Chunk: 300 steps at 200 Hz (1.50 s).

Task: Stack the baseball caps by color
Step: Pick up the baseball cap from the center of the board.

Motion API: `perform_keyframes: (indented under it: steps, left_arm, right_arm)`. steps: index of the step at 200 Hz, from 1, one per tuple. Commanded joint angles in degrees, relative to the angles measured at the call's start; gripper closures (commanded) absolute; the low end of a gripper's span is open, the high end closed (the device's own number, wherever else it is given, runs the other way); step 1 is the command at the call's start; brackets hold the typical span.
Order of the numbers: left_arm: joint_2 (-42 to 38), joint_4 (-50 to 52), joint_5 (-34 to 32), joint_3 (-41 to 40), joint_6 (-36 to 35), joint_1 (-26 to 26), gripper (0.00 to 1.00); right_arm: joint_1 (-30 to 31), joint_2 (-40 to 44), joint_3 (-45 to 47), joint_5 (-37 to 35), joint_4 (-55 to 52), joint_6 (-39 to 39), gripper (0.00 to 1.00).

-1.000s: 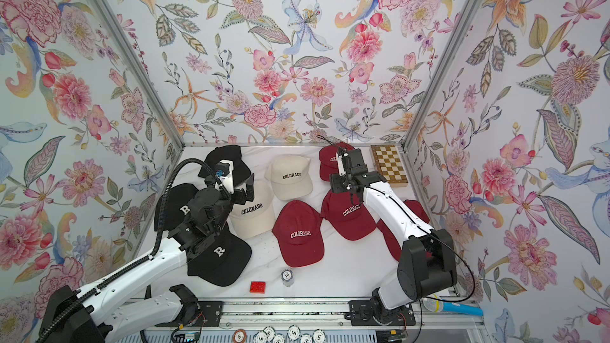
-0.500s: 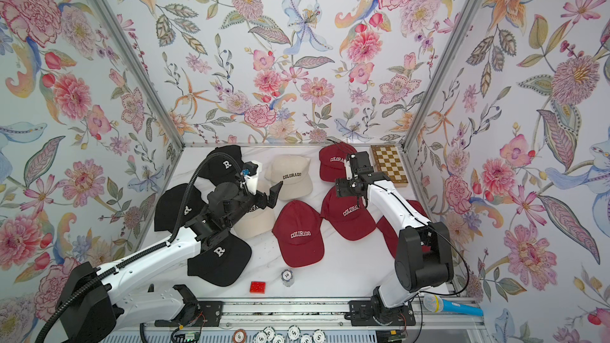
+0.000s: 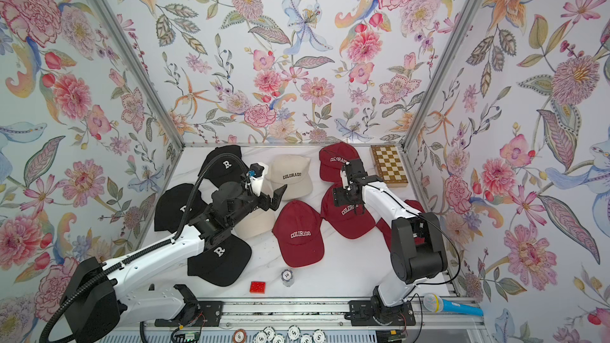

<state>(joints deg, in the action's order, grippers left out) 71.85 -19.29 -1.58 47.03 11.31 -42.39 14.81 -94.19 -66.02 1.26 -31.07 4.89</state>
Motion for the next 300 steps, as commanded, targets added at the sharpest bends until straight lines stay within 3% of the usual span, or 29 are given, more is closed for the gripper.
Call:
perform_keyframes:
  steps: [1,53,71,106,122,219,268,300]
  left_arm:
    - [0.6,-0.9,1.4,1.0,-1.4,-0.5,0.01]
    - [0.1,-0.4,1.2,0.5,-2.3,-0.5,0.0]
    - [-0.3,-0.2,0.4,0.2,-2.5,-0.5,0.0]
    - [-1.0,0.2,-0.6,0.2,-2.8,-0.5,0.0]
    - [-1.3,0.4,-0.9,0.3,-3.0,-0.4,0.0]
    - [-4.1,2.6,-3.0,-0.4,-3.7,-0.5,0.0]
    - [-10.4,6.6,-7.0,-2.7,-0.7,-0.5,0.0]
    - [-17.0,14.4,-10.6,-2.9,3.7,-0.5,0.0]
  right_arm:
    - [0.4,-1.2,1.3,-0.5,-1.6,0.4,0.25]
    - [0.3,-2.5,1.4,-0.9,-1.5,0.2,0.51]
    - [0.1,-2.6,1.4,-0.6,-1.5,0.3,0.66]
    - [0.0,-1.1,1.6,-0.5,-1.6,1.3,0.77]
    - [0.0,0.2,1.5,-0.4,-1.6,1.9,0.9]
    - [0.7,9.4,-3.7,-4.4,-8.2,5.7,0.89]
    - [5.4,15.2,-6.1,-4.6,-10.5,10.3,0.88]
    - [10.9,17.6,-7.6,-3.8,-10.5,15.8,0.88]
